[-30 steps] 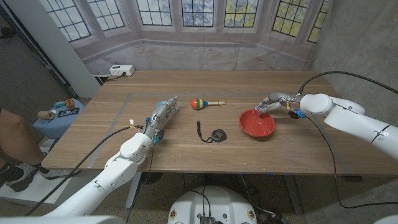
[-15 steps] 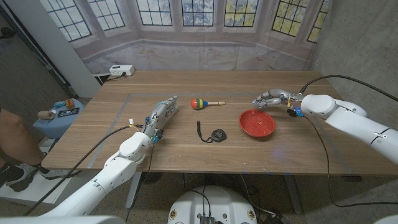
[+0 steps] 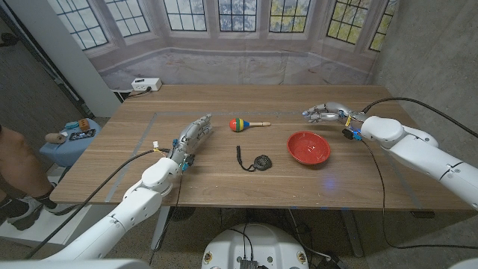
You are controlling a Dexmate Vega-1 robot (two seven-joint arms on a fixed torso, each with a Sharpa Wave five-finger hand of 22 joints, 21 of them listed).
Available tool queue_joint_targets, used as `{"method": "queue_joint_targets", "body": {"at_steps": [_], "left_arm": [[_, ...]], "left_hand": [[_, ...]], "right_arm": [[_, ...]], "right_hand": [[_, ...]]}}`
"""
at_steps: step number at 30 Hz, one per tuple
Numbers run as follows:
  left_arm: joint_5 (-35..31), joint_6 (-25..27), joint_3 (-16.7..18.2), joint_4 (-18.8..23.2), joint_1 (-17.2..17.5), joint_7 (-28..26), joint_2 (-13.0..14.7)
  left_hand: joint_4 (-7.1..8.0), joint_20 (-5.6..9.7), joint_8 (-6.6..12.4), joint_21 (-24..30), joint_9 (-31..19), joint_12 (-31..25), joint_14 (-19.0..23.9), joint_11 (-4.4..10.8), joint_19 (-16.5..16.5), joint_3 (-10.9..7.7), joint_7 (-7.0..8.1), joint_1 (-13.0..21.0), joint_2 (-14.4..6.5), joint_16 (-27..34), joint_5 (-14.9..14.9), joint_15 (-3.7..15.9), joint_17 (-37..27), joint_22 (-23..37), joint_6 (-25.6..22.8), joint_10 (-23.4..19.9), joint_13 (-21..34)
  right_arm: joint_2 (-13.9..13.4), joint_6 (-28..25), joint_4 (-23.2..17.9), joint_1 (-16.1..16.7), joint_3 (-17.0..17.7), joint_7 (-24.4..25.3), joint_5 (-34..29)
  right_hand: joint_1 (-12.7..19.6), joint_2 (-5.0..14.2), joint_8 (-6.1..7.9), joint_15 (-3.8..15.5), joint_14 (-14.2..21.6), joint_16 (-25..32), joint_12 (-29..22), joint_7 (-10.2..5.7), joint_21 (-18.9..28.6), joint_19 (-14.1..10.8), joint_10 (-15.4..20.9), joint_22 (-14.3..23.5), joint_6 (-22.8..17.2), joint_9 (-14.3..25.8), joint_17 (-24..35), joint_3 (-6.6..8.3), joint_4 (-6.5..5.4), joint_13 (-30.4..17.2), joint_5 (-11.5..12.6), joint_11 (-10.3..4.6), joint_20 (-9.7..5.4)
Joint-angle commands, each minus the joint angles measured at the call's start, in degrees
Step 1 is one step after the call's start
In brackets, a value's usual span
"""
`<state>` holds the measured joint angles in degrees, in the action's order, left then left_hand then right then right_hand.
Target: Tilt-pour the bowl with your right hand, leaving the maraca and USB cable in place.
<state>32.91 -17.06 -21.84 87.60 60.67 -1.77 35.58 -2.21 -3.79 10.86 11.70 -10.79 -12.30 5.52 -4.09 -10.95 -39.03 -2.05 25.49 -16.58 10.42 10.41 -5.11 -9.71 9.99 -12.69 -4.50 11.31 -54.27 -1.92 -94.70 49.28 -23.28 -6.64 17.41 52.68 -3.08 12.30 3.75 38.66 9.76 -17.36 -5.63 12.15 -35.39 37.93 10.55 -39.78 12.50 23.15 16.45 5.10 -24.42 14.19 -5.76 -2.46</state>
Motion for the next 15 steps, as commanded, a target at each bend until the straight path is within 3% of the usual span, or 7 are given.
{"method": "queue_joint_targets", "body": {"at_steps": [1,7,15], "left_arm": [[-0.2,0.1,0.0,0.3,-0.5,0.0,-0.1],[-0.4,0.2,0.0,0.9,-0.2,-0.6,-0.2],[0.2,-0.8,0.9,1.8,0.8,-1.7,-0.7]], "left_hand": [[0.24,-0.11,0.01,-0.2,-0.1,0.1,0.3,0.14,-0.2,0.05,-0.13,-5.9,6.3,0.1,0.5,-0.04,-0.3,0.2,-0.3,-0.3,0.1],[0.2,-0.06,0.01,-0.1,-0.1,0.1,0.3,0.17,-0.3,0.06,-0.14,-5.8,6.3,0.1,0.5,-0.03,-0.3,0.2,-0.3,-0.3,0.1],[0.32,-0.13,0.05,-0.2,-0.1,0.1,0.2,0.09,-0.2,0.07,-0.27,-5.9,6.3,0.1,0.5,-0.11,-0.3,0.2,-0.4,-0.3,0.1]], "right_arm": [[2.4,6.4,2.6,1.8,2.4,3.0,3.5],[3.9,9.4,4.2,2.2,3.0,3.8,4.6],[8.2,15.0,8.2,2.1,3.1,4.1,6.8]], "right_hand": [[-0.7,0.42,-0.12,4.67,-0.2,0.5,0.2,0.23,0.3,-0.6,-0.4,0.1,0.4,0.2,-0.1,0.25,-0.6,0.0,0.2,0.06,0.18],[-1.9,1.34,-0.2,4.36,-0.3,0.7,0.6,0.24,0.3,-0.6,-0.3,0.1,0.6,0.1,-0.5,0.21,-1.34,0.2,0.0,0.17,0.22],[-3.4,2.58,-0.88,3.66,-1.0,0.8,1.8,0.61,0.3,-0.5,-1.8,0.2,2.4,-0.1,-1.4,0.26,-2.12,0.7,-0.3,0.42,0.34]]}}
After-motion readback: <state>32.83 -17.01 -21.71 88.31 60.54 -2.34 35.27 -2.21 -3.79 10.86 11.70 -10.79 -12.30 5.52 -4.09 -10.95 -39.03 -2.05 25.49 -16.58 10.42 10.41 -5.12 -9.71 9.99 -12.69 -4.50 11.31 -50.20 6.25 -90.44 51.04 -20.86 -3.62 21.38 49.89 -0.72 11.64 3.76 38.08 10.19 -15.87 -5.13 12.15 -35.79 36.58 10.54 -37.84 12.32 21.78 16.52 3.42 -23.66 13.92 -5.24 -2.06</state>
